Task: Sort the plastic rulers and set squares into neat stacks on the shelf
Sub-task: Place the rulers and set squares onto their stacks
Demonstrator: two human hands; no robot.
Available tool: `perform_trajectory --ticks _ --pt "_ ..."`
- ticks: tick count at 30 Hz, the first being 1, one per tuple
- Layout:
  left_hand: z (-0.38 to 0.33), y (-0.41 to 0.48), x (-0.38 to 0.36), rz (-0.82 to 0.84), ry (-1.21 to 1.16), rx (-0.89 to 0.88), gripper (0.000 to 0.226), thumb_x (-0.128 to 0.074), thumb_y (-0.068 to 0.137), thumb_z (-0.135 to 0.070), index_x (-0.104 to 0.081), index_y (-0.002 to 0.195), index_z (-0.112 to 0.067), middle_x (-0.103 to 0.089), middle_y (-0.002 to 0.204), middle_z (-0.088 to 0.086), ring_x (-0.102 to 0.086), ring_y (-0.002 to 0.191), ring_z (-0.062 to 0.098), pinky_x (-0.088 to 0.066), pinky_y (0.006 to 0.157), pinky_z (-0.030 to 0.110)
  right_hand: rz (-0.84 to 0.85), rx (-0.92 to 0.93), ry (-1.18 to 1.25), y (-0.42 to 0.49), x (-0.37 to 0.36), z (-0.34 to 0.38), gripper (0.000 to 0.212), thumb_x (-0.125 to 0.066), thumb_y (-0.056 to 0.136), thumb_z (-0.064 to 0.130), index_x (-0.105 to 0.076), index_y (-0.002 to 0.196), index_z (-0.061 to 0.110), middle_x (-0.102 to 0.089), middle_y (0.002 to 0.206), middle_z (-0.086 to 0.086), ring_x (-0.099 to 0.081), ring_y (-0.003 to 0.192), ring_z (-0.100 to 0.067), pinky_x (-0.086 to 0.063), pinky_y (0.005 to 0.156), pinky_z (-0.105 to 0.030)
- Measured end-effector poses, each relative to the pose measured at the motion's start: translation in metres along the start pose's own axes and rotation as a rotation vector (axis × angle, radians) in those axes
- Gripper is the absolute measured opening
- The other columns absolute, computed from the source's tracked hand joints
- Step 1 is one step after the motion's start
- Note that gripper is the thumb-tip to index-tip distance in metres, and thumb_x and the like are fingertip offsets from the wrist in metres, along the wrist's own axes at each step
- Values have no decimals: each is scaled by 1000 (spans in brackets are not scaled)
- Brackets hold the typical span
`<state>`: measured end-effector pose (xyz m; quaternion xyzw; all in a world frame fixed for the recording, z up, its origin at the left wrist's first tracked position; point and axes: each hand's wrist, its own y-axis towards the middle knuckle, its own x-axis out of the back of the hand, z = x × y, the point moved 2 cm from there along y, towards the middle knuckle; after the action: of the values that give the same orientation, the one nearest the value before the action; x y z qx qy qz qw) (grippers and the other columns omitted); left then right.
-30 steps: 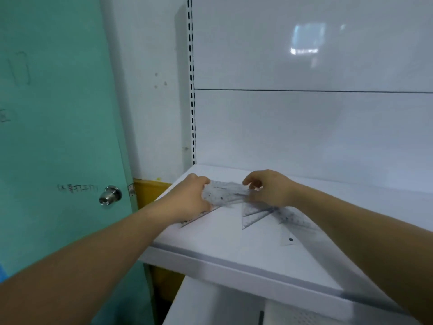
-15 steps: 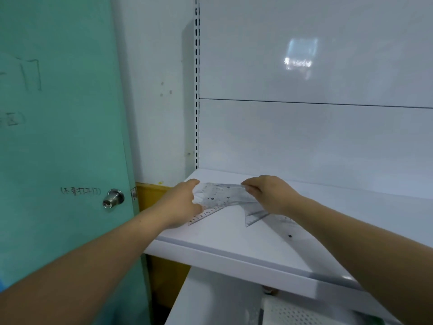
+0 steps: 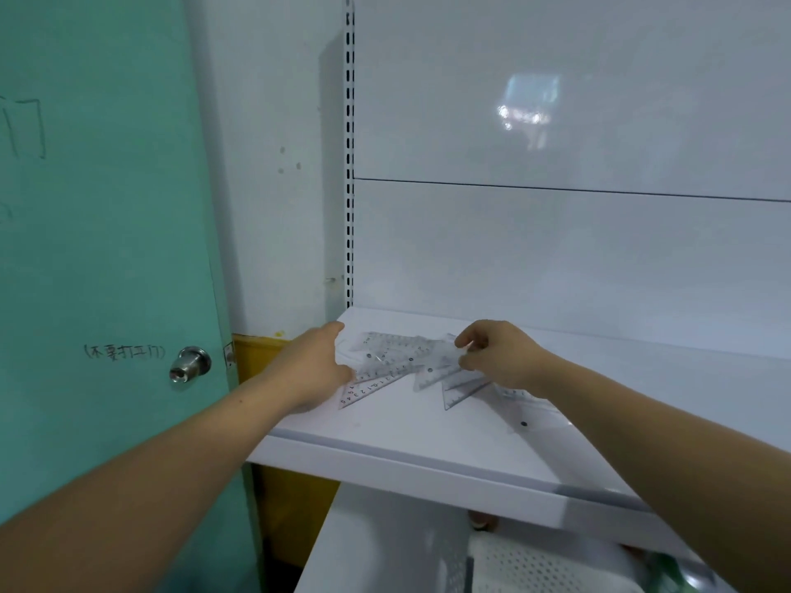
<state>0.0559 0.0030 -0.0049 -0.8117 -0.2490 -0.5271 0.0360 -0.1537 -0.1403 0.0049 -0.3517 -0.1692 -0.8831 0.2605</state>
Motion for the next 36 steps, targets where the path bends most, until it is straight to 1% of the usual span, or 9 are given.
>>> perform_trajectory --ticks 3,5,12,17,18,21,27,33,36 --pt "-5 0 0 -8 -53 -36 74 -64 85 -30 -25 147 -21 -50 129 8 -52 111 25 -39 82 28 -37 -73 11 -2 2 -2 33 -64 83 9 -53 112 22 -62 94 -5 -59 74 -19 -47 61 -23" --pt "-8 -1 -2 9 -58 -59 75 -63 86 -31 -22 148 -23 -49 131 6 -52 110 23 -40 84 28 -72 -99 -19 -4 3 -2 24 -61 85 13 -59 109 18 -65 86 -4 -60 71 -17 -47 61 -23" --pt "-20 -2 -13 69 -64 -151 72 -60 88 -36 -21 148 -25 -49 132 6 -52 114 24 -39 88 28 -230 -73 -146 -18 9 -4 17 -47 92 15 -63 97 13 -67 98 -5 -60 86 -21 -49 76 -30" --pt "-41 -3 -21 85 -148 -196 71 -63 87 -31 -25 147 -25 -52 123 2 -53 108 22 -42 88 30 -292 -123 -84 -40 26 -11 37 -35 96 10 -54 128 13 -58 125 -7 -56 86 -18 -43 76 -25" --pt "-48 -5 -22 79 -172 -205 70 -64 86 -30 -26 146 -25 -53 120 1 -53 106 22 -41 85 29 -272 -142 -86 -46 30 -14 41 -36 96 10 -50 134 13 -57 124 -6 -55 82 -17 -42 72 -24" --pt "-73 -11 -30 73 -237 -218 67 -65 86 -29 -29 143 -22 -54 117 1 -53 105 21 -39 82 28 -230 -157 -133 -70 46 -27 51 -49 93 14 -40 143 13 -57 91 3 -52 74 -12 -39 69 -22" --pt "-148 -34 -58 138 -250 -335 65 -60 90 -27 -25 145 -22 -51 125 2 -48 99 16 -36 83 25 -311 -181 -332 -137 101 -63 60 -52 96 28 -28 148 13 -48 123 -6 -47 101 -17 -34 87 -23" --pt "-272 -90 -107 236 -276 -496 69 -59 91 -28 -22 148 -20 -50 126 2 -48 106 16 -34 86 23 -455 -256 -438 -249 186 -136 60 -45 98 33 -22 150 13 -53 105 -2 -51 92 -16 -39 84 -27" --pt "-340 -124 -137 280 -291 -546 69 -59 90 -29 -21 148 -20 -49 127 2 -49 111 19 -35 88 24 -520 -327 -498 -316 231 -177 60 -44 98 38 -22 149 16 -54 124 -9 -54 109 -23 -41 92 -32"
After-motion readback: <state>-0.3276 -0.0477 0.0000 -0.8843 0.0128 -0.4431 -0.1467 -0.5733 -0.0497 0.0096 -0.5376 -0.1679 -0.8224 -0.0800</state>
